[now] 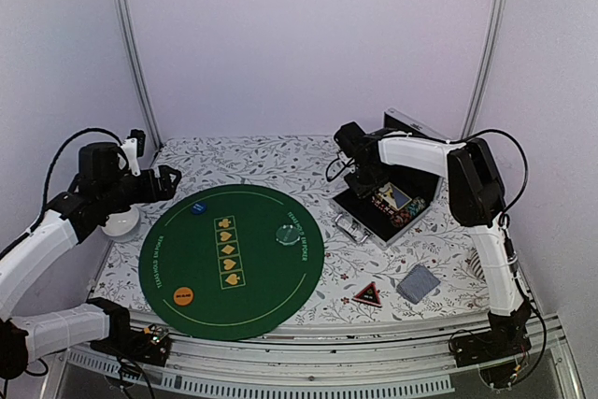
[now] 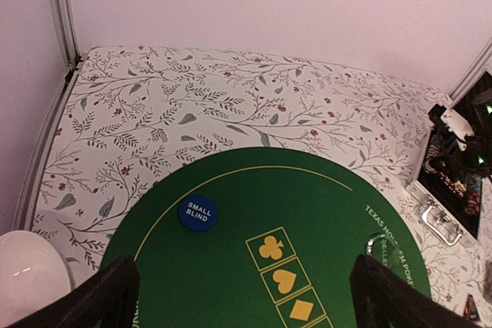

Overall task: Distribute texas hold em gaming equipment
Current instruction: Pick up the pile of poker chips from the chip case.

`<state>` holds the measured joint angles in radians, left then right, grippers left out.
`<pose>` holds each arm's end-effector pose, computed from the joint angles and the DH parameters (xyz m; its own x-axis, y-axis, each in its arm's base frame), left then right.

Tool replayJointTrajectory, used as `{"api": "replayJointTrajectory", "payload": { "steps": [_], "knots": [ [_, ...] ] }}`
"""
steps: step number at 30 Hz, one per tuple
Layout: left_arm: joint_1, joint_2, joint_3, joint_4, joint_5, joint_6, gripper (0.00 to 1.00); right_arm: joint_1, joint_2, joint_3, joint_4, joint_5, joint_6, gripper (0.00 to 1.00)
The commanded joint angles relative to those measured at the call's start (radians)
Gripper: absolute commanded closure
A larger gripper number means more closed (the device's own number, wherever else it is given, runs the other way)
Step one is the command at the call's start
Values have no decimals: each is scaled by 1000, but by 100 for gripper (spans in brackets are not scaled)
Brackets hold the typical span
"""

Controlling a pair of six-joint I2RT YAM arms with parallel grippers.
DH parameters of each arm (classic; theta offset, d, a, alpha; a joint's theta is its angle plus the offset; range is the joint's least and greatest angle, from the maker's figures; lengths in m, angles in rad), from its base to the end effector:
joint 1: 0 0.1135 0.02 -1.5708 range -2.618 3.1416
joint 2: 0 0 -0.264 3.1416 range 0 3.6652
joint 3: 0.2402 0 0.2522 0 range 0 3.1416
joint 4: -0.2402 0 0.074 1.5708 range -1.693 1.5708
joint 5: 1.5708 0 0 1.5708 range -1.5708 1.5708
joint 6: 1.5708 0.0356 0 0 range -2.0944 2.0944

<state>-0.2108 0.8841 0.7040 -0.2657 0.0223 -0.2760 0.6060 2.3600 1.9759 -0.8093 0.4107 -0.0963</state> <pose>0.1986 -0.0433 0.2856 -0.4680 -0.1784 -0.8655 0.1053 0.9612 -0.2551 0.4160 0.2710 0.1642 -0.7220 -0.6076 -0.3311 -0.4729 0.7826 -0.4049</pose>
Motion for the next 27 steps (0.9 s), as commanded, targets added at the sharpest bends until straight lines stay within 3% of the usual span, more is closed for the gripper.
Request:
{"api": "replayJointTrajectory", "payload": {
  "steps": [1, 27],
  "knots": [
    [15, 7, -10, 27, 6, 16, 2, -1, 6, -38, 15, -81, 33, 57],
    [15, -2, -15, 21, 10, 17, 2, -16, -33, -62, 44, -91, 18, 57]
  ]
}}
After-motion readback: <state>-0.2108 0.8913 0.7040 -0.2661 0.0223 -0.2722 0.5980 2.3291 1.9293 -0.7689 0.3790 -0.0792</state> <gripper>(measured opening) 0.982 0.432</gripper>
